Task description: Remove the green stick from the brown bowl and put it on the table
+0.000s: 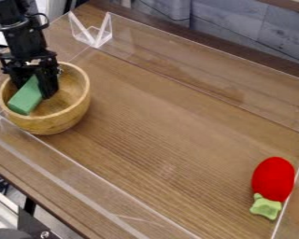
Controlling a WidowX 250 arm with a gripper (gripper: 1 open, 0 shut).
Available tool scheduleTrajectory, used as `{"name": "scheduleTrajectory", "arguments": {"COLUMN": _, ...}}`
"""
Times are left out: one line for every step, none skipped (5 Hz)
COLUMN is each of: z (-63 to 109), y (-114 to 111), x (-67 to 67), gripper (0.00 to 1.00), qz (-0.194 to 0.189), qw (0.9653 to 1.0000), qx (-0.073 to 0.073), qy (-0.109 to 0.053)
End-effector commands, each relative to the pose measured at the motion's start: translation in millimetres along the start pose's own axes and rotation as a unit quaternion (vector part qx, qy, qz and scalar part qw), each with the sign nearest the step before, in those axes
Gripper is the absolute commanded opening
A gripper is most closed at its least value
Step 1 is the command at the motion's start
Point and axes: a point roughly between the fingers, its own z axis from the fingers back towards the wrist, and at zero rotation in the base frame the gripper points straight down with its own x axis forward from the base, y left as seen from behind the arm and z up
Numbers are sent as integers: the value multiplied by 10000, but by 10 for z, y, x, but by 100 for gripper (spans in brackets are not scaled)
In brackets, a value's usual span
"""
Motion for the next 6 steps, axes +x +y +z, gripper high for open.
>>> {"name": "scheduleTrajectory", "arguments": {"z": 310, "y": 42, "x": 53, "gripper": 0, "qz": 7, "qw": 9986, "qx": 240, "qy": -463}}
{"name": "scheduleTrajectory", "arguments": {"z": 312, "y": 46, "x": 52, "gripper": 0, "qz": 21, "qw": 9987, "qx": 235, "qy": -463}}
{"name": "scheduleTrajectory", "arguments": {"z": 311, "y": 50, "x": 52, "gripper": 0, "qz": 36, "qw": 9987, "qx": 231, "qy": -461}}
{"name": "scheduleTrajectory", "arguments": {"z": 310, "y": 54, "x": 51, "gripper": 0, "qz": 50, "qw": 9987, "qx": 228, "qy": -459}}
{"name": "scheduleTrajectory", "arguments": {"z": 309, "y": 58, "x": 51, "gripper": 0, "qz": 64, "qw": 9987, "qx": 224, "qy": -457}}
{"name": "scheduleTrajectory", "arguments": {"z": 310, "y": 62, "x": 49, "gripper": 0, "qz": 79, "qw": 9987, "qx": 220, "qy": -456}}
